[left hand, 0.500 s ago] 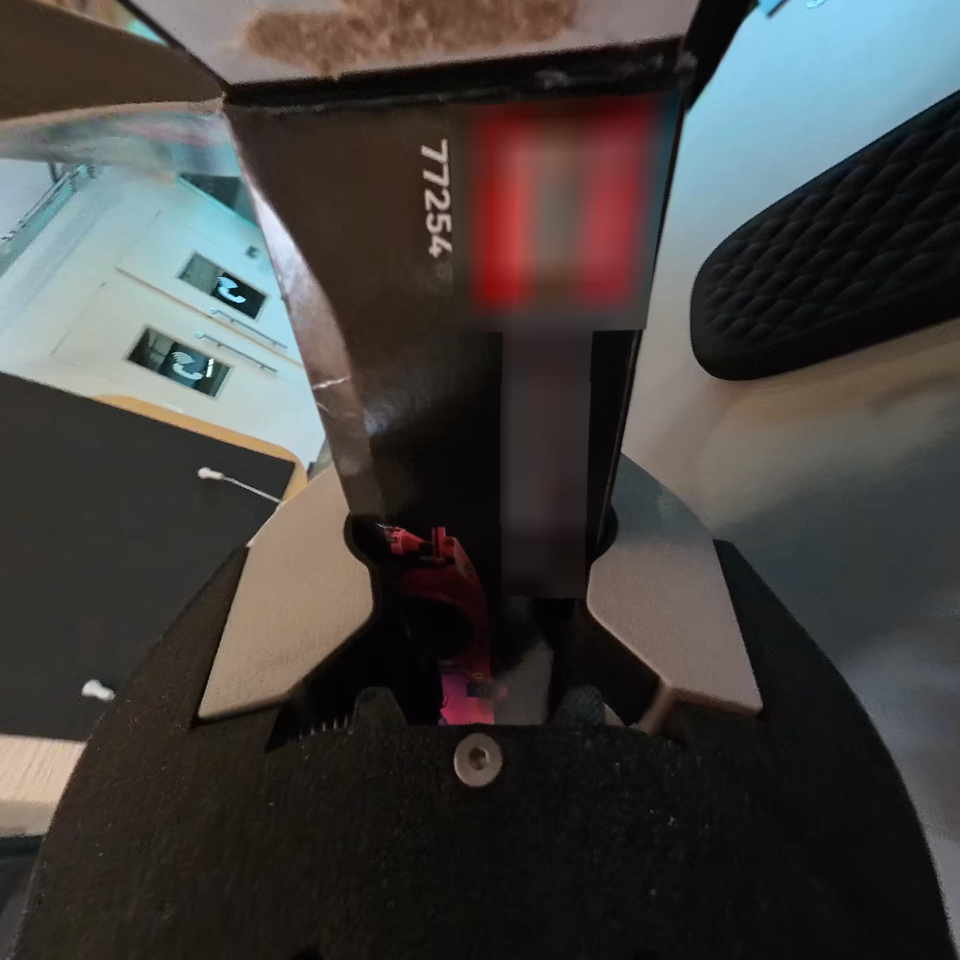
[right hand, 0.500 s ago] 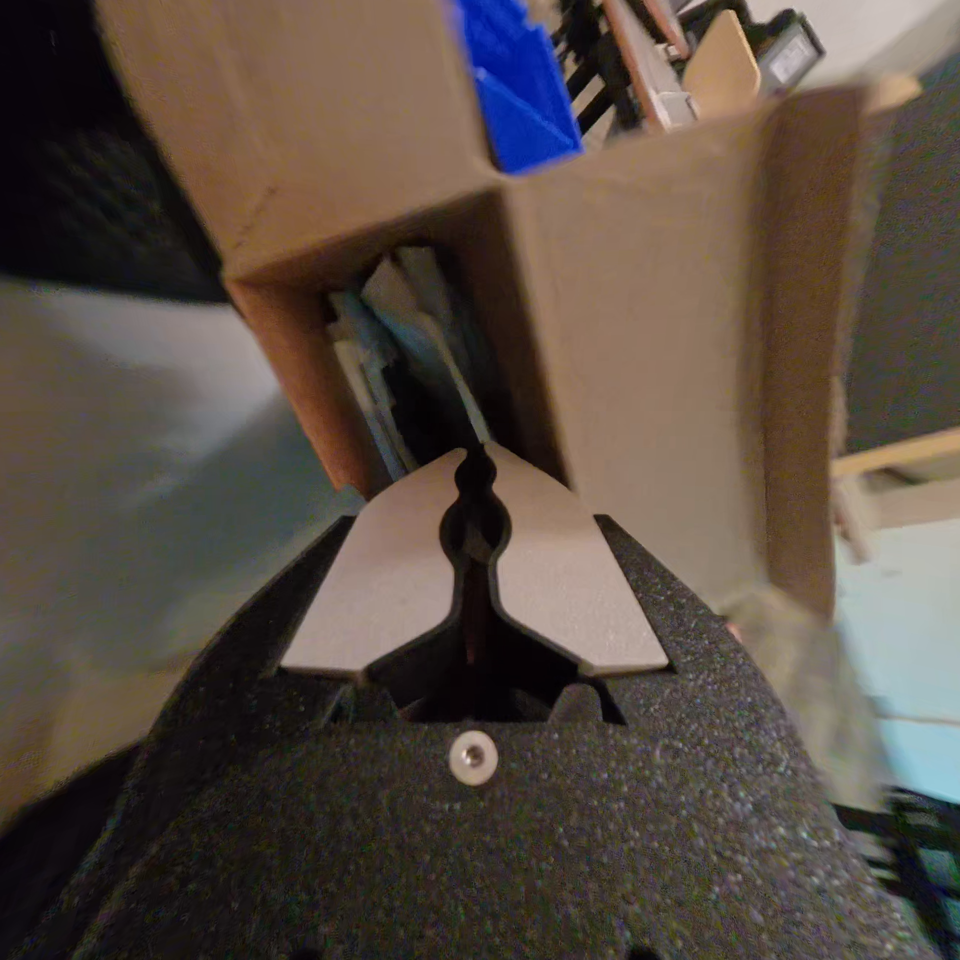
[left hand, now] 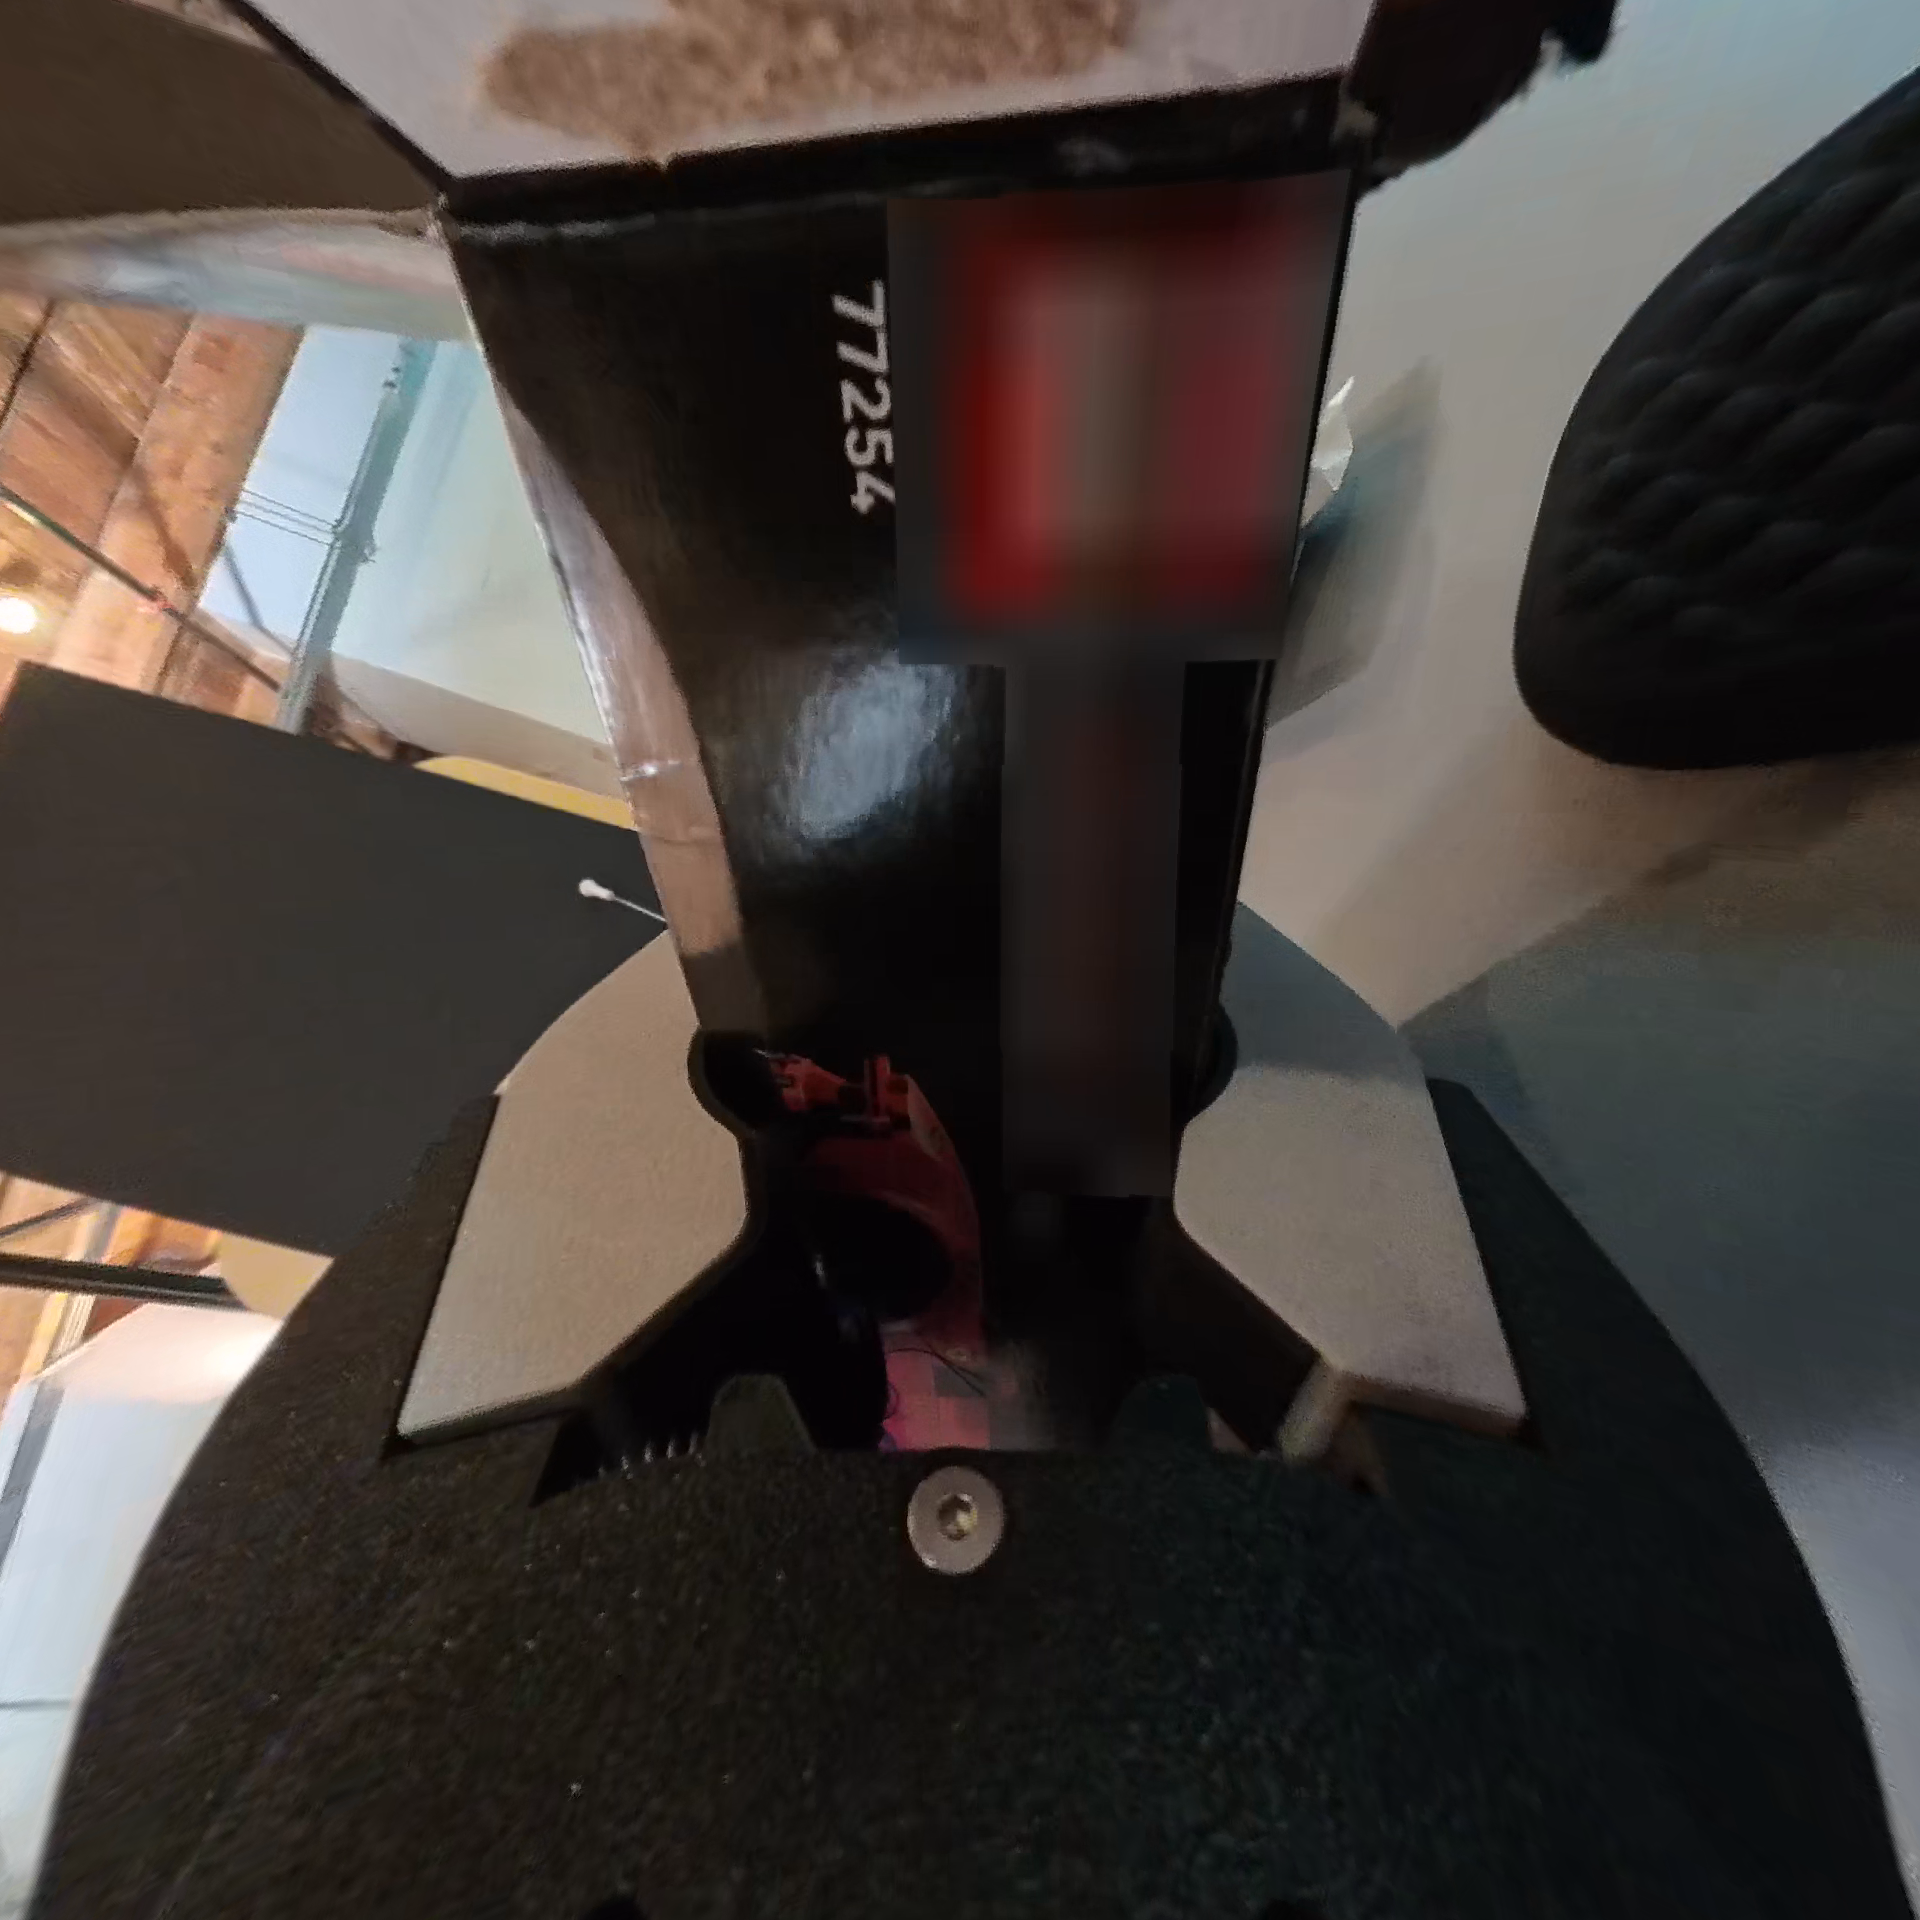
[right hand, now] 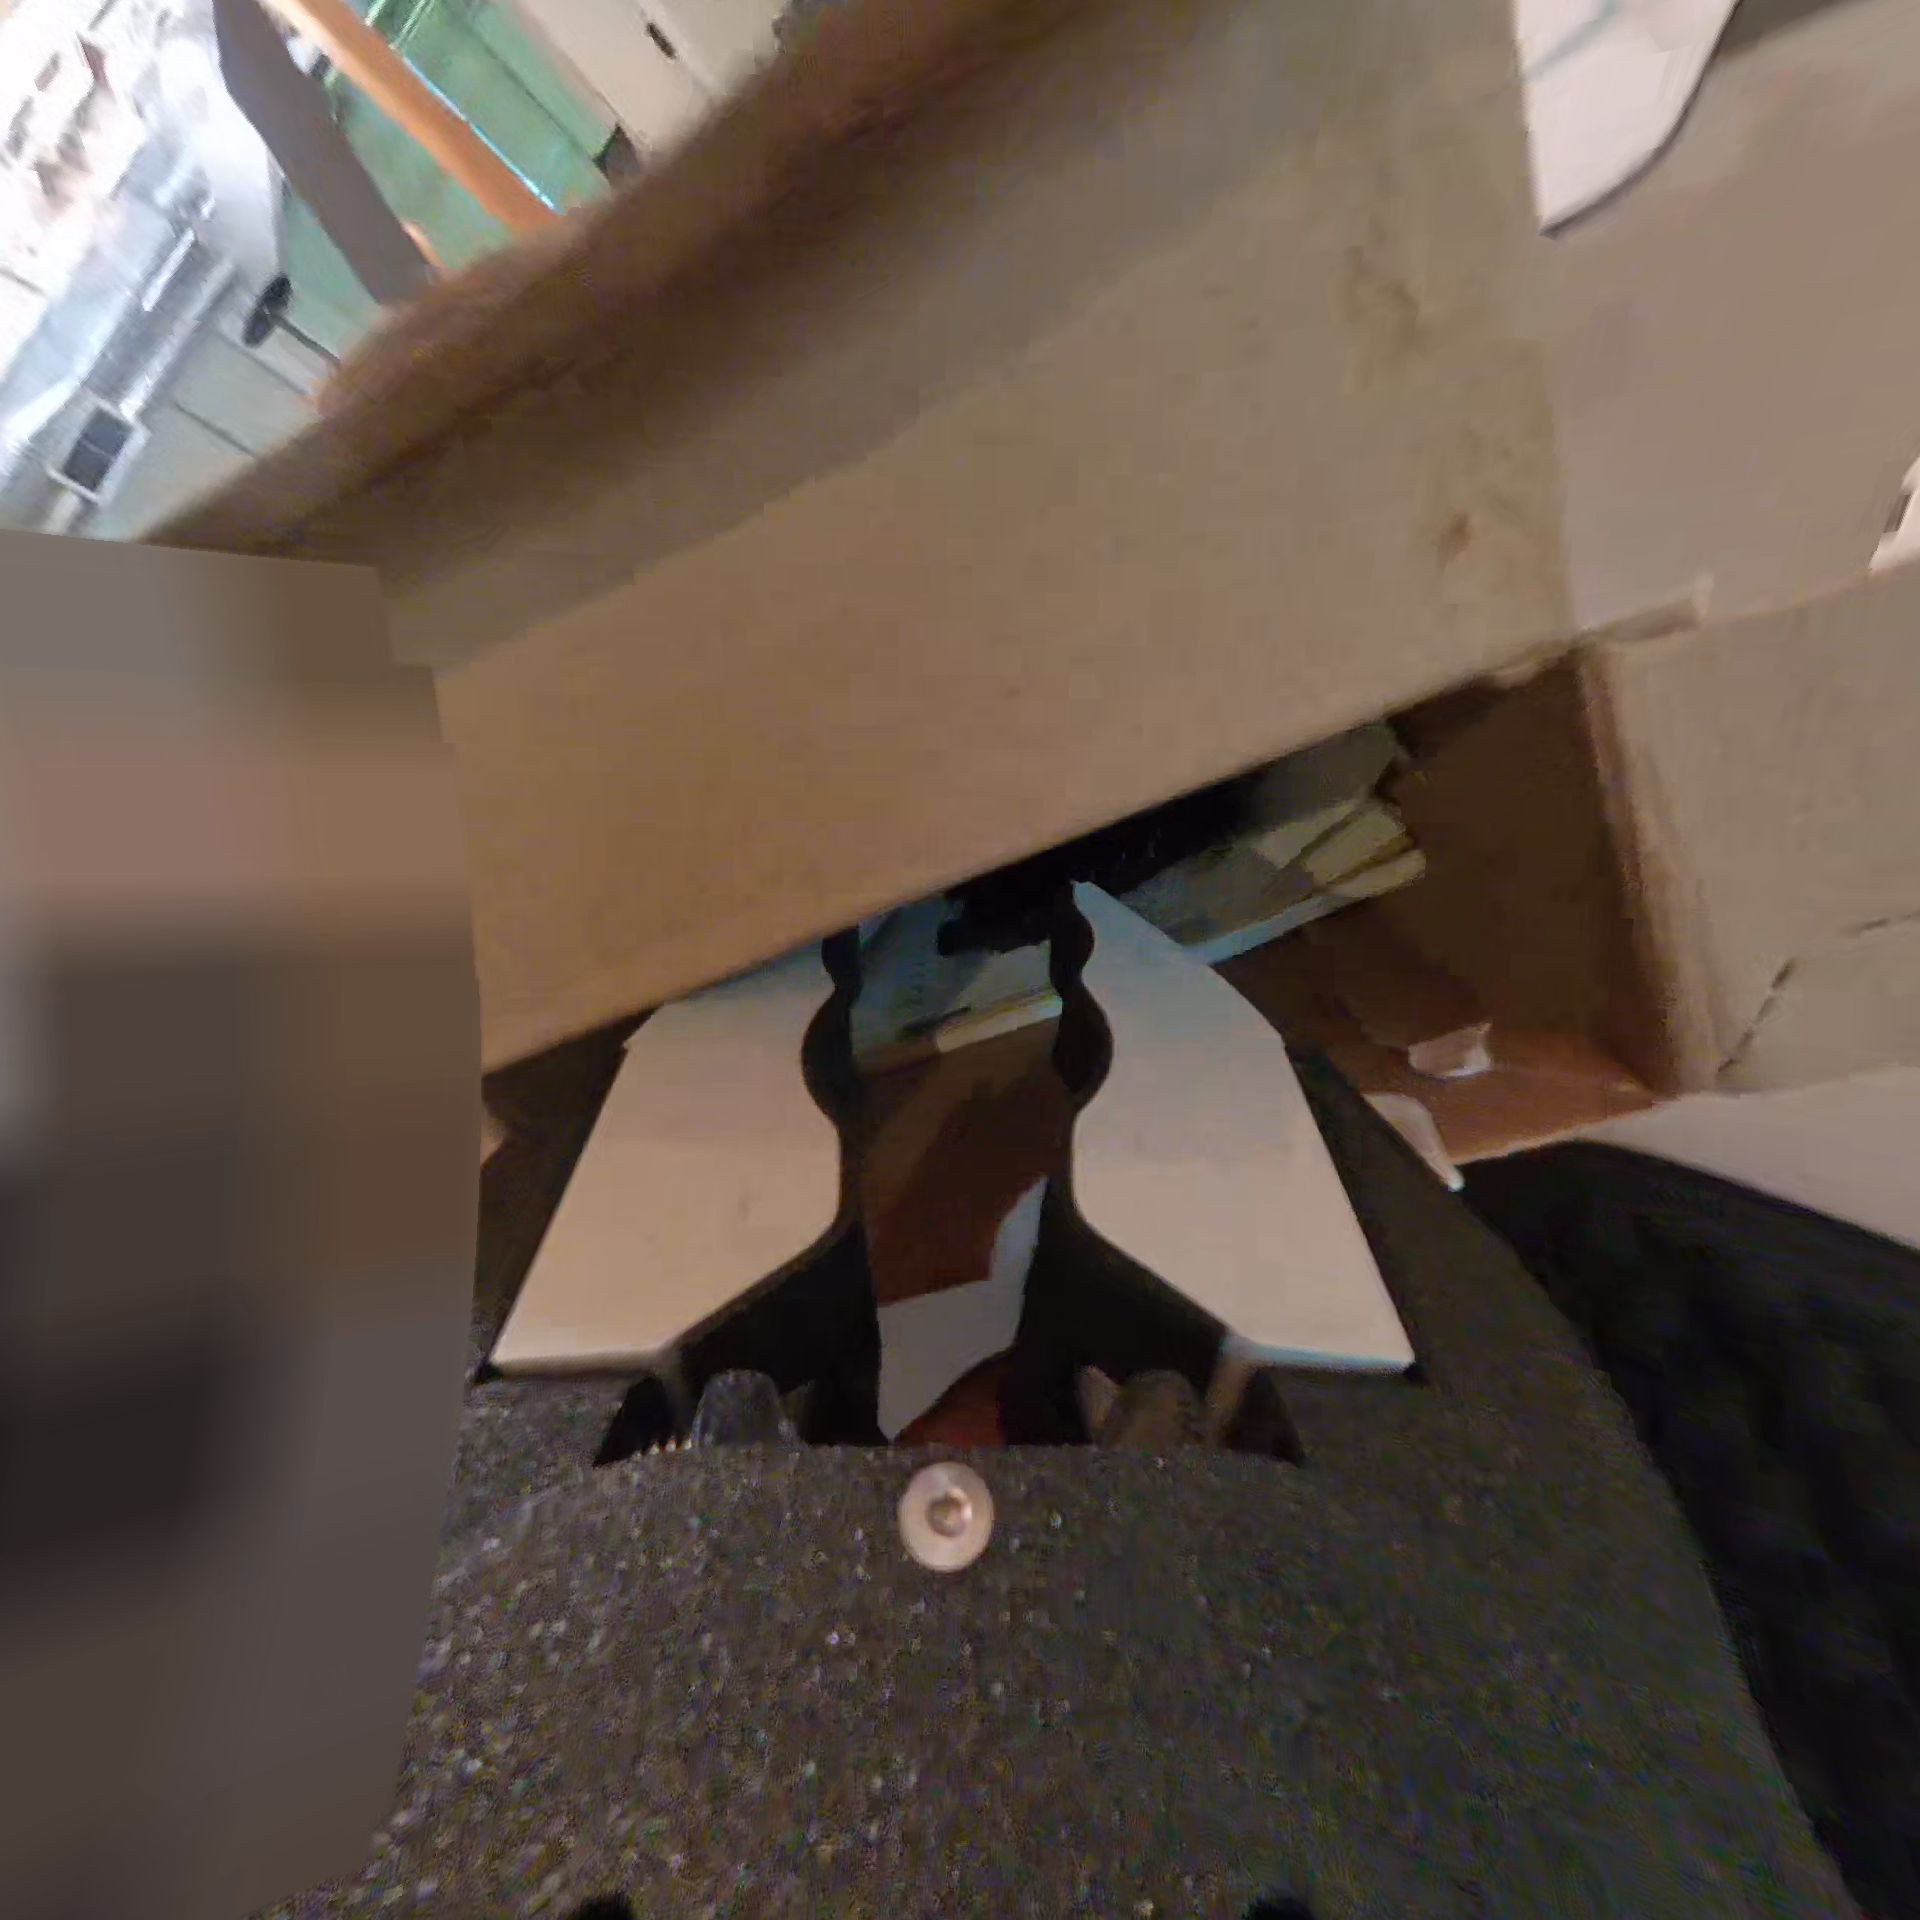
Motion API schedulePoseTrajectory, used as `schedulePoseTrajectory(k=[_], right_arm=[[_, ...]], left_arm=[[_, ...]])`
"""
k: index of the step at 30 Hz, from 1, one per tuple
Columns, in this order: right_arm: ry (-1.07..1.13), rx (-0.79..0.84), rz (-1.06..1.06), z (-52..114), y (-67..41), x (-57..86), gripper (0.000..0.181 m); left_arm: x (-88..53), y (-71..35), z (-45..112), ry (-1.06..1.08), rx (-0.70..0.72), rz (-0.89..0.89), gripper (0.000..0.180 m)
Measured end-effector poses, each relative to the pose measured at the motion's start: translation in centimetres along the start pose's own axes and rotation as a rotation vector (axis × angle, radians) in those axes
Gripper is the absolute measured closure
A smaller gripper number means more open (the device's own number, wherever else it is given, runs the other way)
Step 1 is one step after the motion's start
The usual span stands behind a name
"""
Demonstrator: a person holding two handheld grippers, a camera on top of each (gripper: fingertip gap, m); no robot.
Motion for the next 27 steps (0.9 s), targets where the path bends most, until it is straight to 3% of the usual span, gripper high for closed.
schedulePoseTrajectory(k=[4,10,14,20,23,27], right_arm=[[-0.083,0.025,0.169,0.3,1.2,0.6,0.140],[-0.072,0.093,0.193,0.2,1.3,0.5,0.146],[0.049,0.000,0.009,0.9,2.6,1.1,0.148],[0.004,-0.027,-0.041,0.9,2.8,0.8,0.149],[0.076,-0.052,-0.196,1.2,2.7,0.9,0.174],[0.041,-0.059,-0.231,1.5,2.2,0.5,0.181]], left_arm=[[1.1,-0.6,0.1,-0.042,0.012,0.010,0.096],[1.2,-0.5,0.1,-0.056,0.018,0.014,0.096],[2.2,-0.7,0.1,-0.033,0.041,0.061,0.097],[2.6,-0.9,-0.5,-0.030,0.090,0.041,0.098],[2.7,-0.4,-0.4,-0.021,0.089,0.058,0.099],[1.8,-0.1,-0.4,-0.028,0.091,0.043,0.097]])
Point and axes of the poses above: each gripper's, where its closed fingertips meet, z out along the fingers, y out of its underside, x = y × z across the jaws, the point moved 4 cm from there along -z, back along the fingers, and after that the axes turned 14 degrees about -z, right-handed, at the moved point
